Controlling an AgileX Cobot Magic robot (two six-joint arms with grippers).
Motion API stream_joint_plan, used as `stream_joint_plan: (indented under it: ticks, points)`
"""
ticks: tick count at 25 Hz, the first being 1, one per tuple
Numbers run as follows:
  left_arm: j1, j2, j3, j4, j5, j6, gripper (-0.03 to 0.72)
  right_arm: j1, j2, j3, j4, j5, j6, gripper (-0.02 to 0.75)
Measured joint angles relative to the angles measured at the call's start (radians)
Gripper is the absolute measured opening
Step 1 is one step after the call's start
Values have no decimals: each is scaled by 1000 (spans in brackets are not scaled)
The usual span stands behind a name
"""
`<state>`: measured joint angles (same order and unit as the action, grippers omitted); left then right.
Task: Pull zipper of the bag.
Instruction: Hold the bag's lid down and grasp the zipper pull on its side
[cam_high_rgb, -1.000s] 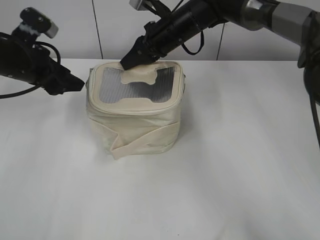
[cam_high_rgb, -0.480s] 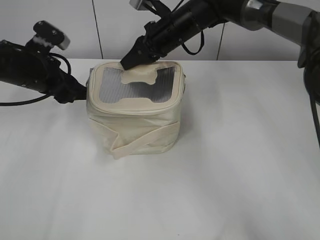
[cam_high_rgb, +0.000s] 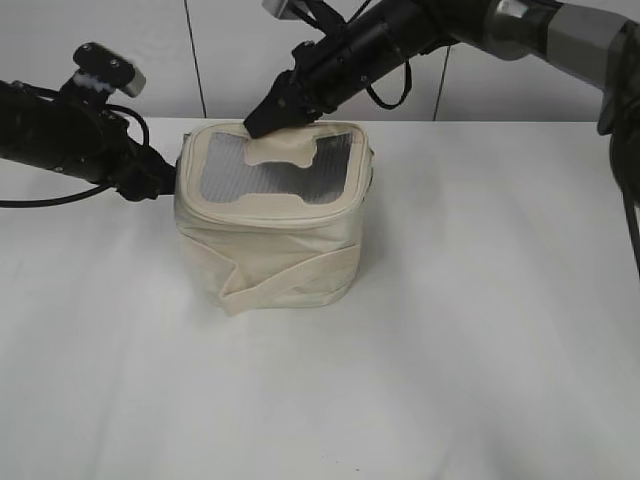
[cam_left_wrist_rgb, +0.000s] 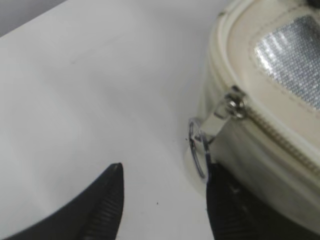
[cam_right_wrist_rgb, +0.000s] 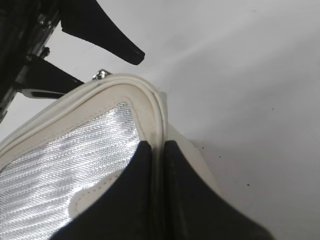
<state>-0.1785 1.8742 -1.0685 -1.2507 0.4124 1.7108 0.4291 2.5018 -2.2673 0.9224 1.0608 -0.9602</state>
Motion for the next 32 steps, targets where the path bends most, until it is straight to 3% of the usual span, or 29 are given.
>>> stream_joint_plan:
  ticks: [4,7,13,15,22,32]
  points:
    - [0,3,-19,-21,0,4,412,-1,0,0,-2,-2,4,45]
    - [0,6,-21,-28,7,16,361,-1,0,0,-3,-4,5,45]
    - [-2,43,-43,-49,37,22,67,-1,0,0,-3,-5,5,45]
    - [-4,49,-44,-49,40,22,24,-1,0,0,-3,-5,6,45]
    - [-3,29,-24,4,40,-23,8,-1,0,0,-11,-5,44,45]
    - [-3,-163,143,49,-23,-73,8,-1,0,-1,-15,-5,84,45]
